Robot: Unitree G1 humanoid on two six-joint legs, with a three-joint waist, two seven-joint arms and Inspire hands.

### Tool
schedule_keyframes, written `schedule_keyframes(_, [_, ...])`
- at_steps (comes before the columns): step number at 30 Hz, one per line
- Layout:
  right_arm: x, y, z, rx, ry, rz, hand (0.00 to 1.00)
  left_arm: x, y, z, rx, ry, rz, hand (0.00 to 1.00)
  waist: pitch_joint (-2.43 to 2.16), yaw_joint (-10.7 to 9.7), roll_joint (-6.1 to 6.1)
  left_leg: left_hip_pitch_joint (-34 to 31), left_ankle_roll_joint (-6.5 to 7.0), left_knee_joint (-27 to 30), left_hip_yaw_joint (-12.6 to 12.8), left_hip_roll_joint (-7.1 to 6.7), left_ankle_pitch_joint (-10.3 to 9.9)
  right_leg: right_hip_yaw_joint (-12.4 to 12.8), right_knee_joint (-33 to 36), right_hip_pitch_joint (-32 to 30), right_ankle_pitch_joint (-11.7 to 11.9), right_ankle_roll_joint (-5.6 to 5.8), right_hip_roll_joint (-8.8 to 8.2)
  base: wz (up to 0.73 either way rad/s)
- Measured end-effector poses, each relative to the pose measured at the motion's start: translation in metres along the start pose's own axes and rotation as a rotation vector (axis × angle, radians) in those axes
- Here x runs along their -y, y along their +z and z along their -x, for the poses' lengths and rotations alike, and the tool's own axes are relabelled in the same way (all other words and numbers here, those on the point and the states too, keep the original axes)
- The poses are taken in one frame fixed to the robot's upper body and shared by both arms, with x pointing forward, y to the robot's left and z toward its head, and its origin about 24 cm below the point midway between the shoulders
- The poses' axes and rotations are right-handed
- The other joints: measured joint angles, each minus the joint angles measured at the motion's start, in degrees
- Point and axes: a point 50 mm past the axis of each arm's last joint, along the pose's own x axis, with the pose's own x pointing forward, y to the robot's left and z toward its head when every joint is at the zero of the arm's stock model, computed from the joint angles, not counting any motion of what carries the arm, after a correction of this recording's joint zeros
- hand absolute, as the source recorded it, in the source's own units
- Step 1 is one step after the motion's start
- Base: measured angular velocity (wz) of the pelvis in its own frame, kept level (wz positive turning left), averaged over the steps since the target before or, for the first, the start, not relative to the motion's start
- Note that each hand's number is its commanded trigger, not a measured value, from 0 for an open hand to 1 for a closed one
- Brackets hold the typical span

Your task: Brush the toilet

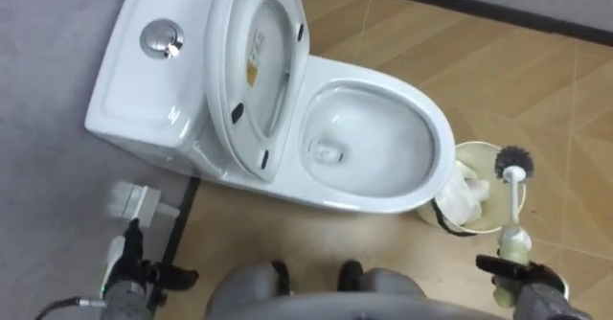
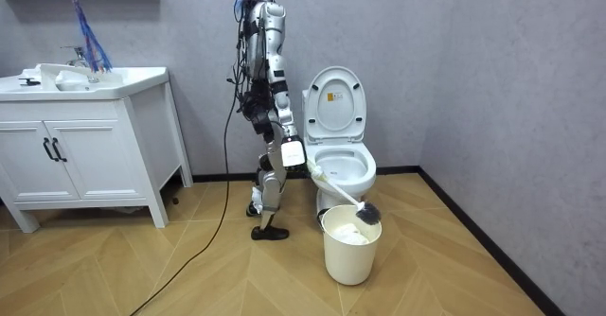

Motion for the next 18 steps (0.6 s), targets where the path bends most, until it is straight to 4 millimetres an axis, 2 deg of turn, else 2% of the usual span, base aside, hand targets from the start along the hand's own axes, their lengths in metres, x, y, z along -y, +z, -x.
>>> schedule_keyframes(7, [-0.006,0.011,0.005,0.131,0.036,0.134,1.00,-0.003,-0.013,0.008,-0.036,0.059,0.059,0.00,0.34,-0.29,-0.60,6.92,-0.08,-3.08,0.08,-0.04,0.05,-0.28,-2.21,6.32,0.00,0.14,0.24,-0.03])
schedule_keyframes(13, [-0.016,0.013,0.012,0.239,0.073,0.312,1.00,-0.005,-0.029,0.018,-0.051,0.089,-0.020,0.00,-0.12,-0.35,-1.55,10.11,-0.15,-4.15,-0.61,-0.08,0.09,-1.28,-4.26,10.38,0.18,0.46,0.41,0.06])
schedule_keyframes(15, [-0.019,0.014,0.016,0.285,0.084,0.386,1.00,-0.006,-0.025,0.021,-0.025,0.108,-0.029,0.00,-0.19,0.02,-1.64,10.41,-0.15,-4.17,-1.02,-0.18,0.09,-1.70,-4.70,10.69,0.24,0.56,0.34,0.11])
schedule_keyframes(18, [-0.027,0.017,0.019,0.352,0.116,0.509,1.00,-0.009,-0.008,0.023,0.066,0.158,-0.046,0.00,-0.11,0.96,-1.53,10.26,-0.19,-4.32,-1.76,-0.17,0.12,-2.39,-5.12,11.62,0.66,0.56,0.43,0.14])
